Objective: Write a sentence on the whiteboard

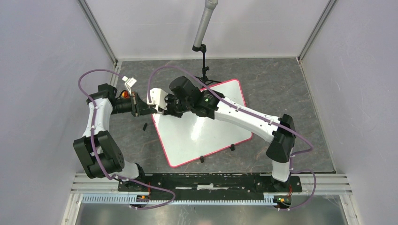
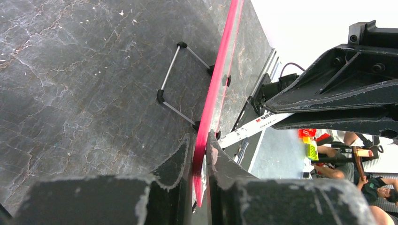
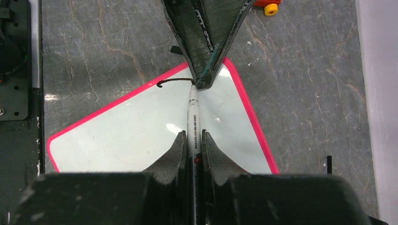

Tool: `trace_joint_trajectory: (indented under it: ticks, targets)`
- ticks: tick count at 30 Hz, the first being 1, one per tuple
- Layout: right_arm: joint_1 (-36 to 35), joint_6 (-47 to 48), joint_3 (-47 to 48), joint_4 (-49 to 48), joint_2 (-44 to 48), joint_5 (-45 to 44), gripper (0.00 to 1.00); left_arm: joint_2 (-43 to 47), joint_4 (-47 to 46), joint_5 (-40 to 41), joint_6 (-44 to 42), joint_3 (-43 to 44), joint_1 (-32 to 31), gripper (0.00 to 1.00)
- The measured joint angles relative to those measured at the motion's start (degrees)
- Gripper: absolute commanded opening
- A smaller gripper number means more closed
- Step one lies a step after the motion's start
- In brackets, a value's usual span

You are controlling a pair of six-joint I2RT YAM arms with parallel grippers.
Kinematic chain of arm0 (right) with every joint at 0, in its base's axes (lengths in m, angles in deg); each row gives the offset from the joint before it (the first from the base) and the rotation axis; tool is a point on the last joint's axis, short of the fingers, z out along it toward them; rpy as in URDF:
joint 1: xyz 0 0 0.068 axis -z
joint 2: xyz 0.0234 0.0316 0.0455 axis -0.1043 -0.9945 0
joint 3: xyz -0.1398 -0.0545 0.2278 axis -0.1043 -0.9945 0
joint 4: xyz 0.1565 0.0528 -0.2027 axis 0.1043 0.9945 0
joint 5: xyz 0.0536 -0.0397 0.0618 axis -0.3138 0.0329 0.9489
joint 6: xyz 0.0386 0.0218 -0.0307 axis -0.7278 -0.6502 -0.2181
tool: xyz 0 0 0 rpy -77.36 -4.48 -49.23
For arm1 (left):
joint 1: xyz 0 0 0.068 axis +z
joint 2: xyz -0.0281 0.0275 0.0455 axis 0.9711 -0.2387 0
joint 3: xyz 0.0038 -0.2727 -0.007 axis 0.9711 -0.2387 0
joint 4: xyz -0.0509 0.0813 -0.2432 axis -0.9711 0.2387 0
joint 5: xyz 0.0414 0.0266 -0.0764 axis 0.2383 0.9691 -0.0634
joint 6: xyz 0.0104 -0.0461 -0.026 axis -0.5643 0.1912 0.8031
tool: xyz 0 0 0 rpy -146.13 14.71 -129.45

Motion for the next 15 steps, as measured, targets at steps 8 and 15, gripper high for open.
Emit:
trace_joint_trajectory:
  ticks: [8, 15]
  targets:
    - [0.42, 0.17, 0.07, 0.48, 0.00, 0.24, 0.00, 0.00, -0.26, 0.07, -0.02, 0.00, 0.00, 0.03]
    - [0.59, 0.17, 0.11, 0.66, 0.00, 0.85, 0.00, 0.00, -0.35, 0.09, -0.02, 0.00, 0.00, 0.02]
